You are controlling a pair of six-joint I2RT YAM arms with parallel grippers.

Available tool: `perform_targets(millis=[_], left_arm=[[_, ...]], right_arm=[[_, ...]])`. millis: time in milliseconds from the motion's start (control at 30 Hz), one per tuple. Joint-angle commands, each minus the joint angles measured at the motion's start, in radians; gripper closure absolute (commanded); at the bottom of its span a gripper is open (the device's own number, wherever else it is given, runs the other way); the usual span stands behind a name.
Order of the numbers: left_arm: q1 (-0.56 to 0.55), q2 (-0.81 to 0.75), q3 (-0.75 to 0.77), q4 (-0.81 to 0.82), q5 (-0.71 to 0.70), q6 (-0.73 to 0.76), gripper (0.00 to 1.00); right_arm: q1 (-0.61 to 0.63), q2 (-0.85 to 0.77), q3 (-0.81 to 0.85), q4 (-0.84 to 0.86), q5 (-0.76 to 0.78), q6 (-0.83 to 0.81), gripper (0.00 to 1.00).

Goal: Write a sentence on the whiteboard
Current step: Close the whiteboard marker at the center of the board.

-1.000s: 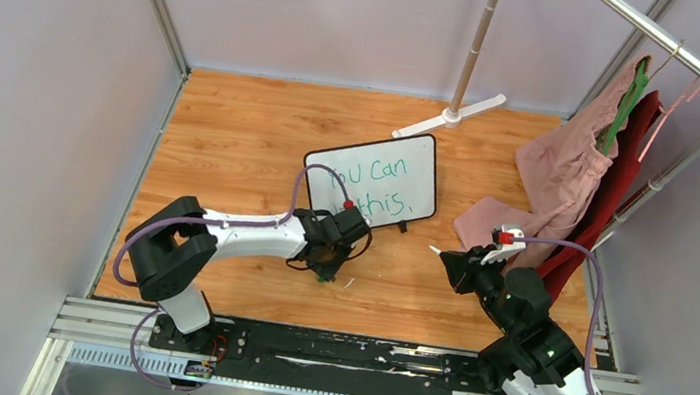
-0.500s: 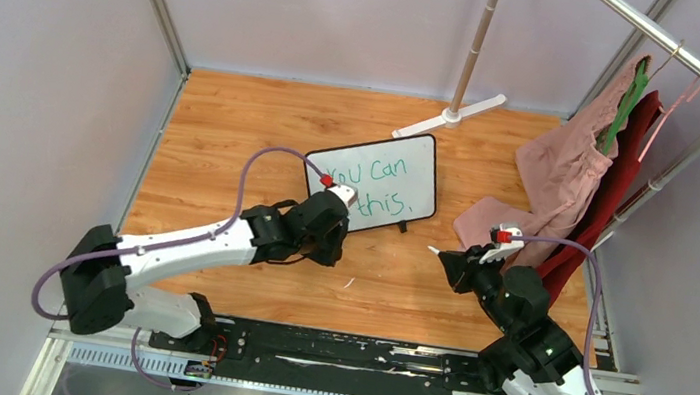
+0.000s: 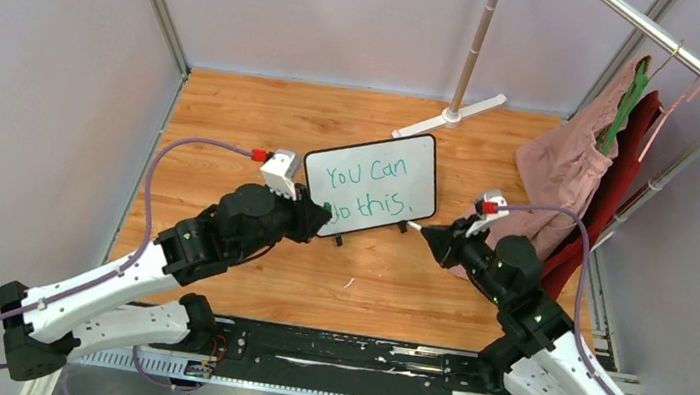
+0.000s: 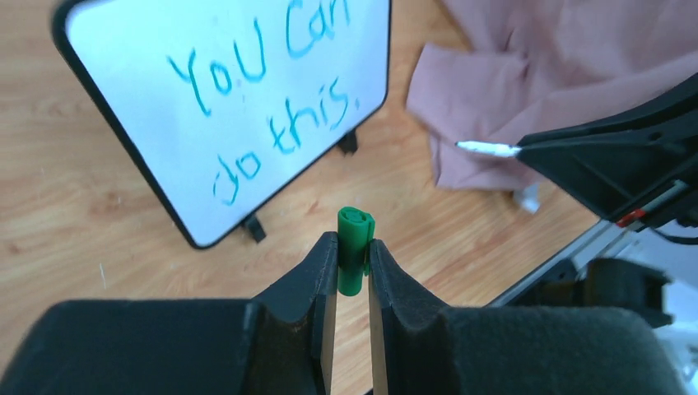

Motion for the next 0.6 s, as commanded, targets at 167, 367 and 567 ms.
perform_targets(millis=[167, 367, 567], left_arm=[[0.032, -0.111, 0.084, 0.303, -0.124, 0.012, 1.00], [0.037, -0.133, 0.084, 0.530, -0.141, -0.048, 1.00], [0.038, -0.148, 0.027, 0.770, -0.166, -0.163, 1.00]], right_arm=[[0.067, 0.228, 0.283, 0.390, -0.060, -0.085, 1.00], [0.186, 0.297, 0.357, 0.580, -0.030, -0.151, 1.00], [0.412, 0.338, 0.355, 0.813, 0.114, -0.369, 1.00]])
